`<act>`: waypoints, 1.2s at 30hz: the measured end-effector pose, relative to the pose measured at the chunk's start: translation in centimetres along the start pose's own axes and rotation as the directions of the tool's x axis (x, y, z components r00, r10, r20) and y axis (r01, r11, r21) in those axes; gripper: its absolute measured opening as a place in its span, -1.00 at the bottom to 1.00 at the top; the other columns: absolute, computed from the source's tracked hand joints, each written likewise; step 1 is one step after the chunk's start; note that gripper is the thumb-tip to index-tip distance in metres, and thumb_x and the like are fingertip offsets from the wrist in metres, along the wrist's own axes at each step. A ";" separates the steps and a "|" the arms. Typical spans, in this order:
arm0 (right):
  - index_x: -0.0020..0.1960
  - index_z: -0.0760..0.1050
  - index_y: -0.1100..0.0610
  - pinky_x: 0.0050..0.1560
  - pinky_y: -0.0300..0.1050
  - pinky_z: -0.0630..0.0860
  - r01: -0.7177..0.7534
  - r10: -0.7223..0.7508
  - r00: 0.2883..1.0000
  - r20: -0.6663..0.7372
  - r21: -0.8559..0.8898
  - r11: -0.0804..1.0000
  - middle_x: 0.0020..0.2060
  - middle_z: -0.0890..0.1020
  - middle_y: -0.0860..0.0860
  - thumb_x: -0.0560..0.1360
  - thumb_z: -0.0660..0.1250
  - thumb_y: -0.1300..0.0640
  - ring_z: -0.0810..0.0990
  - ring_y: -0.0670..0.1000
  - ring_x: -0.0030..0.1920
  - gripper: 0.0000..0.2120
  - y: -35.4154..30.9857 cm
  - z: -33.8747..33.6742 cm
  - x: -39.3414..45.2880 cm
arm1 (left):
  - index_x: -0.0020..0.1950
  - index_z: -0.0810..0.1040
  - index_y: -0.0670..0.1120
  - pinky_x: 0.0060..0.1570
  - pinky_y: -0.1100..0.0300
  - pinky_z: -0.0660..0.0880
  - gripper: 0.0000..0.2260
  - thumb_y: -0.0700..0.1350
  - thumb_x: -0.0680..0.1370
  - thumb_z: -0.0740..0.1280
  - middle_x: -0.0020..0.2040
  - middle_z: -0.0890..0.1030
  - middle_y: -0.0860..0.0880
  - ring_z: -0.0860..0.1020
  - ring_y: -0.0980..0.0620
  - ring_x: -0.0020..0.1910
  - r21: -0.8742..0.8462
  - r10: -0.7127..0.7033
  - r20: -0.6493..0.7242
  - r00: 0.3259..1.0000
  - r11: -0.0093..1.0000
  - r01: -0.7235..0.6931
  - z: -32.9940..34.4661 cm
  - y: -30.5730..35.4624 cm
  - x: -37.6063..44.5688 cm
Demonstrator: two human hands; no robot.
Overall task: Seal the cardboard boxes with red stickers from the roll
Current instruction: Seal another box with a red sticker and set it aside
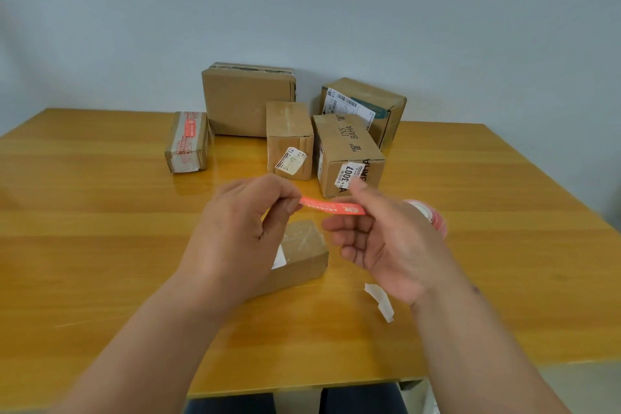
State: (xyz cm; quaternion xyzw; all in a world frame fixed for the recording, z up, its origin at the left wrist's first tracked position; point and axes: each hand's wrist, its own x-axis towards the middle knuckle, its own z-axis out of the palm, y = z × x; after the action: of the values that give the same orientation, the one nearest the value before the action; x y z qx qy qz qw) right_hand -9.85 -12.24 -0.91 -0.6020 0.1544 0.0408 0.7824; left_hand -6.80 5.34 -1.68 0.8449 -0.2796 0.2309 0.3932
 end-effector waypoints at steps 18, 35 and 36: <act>-0.16 0.66 -0.07 0.02 0.11 0.59 0.385 -0.384 0.917 0.109 -0.490 0.782 -0.27 0.67 -0.05 0.47 0.41 0.09 0.64 -0.02 -0.18 -0.91 0.4 2.0 -0.1 | -0.15 0.68 0.04 -0.22 0.24 0.51 -0.94 -0.01 0.48 0.42 -0.23 0.69 -0.01 0.63 -0.04 -0.16 -0.349 -0.482 0.289 0.827 0.752 0.560 -2.1 -0.3 -0.3; 0.07 0.63 -0.07 -0.30 -0.50 0.38 0.314 -0.334 0.938 0.094 -0.641 0.701 -0.19 0.64 -0.20 0.53 0.35 0.06 0.55 -0.29 -0.24 -0.85 1.6 4.5 1.9 | 0.00 0.66 0.07 0.01 0.03 0.61 -0.84 -0.15 0.48 0.46 -0.27 0.69 0.01 0.67 0.08 -0.24 -0.276 -0.610 0.232 0.758 0.706 0.653 -3.2 -3.7 -0.2; 0.13 0.60 -0.07 -0.30 -0.51 0.38 0.308 -0.328 0.939 0.101 -0.670 0.675 -0.19 0.61 -0.21 0.53 0.34 0.05 0.55 -0.26 -0.23 -0.81 1.8 4.7 2.0 | 0.00 0.66 0.06 0.02 0.01 0.61 -0.85 -0.14 0.48 0.46 -0.27 0.69 0.01 0.67 0.08 -0.24 -0.248 -0.622 0.229 0.749 0.706 0.663 -3.2 -3.9 -0.3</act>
State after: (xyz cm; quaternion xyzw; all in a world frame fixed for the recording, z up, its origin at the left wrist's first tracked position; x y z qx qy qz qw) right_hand -7.49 -7.53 -2.08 -0.8627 0.0326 -0.0509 0.5021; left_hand -4.97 10.01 -2.08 0.8283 -0.0251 -0.0230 0.5593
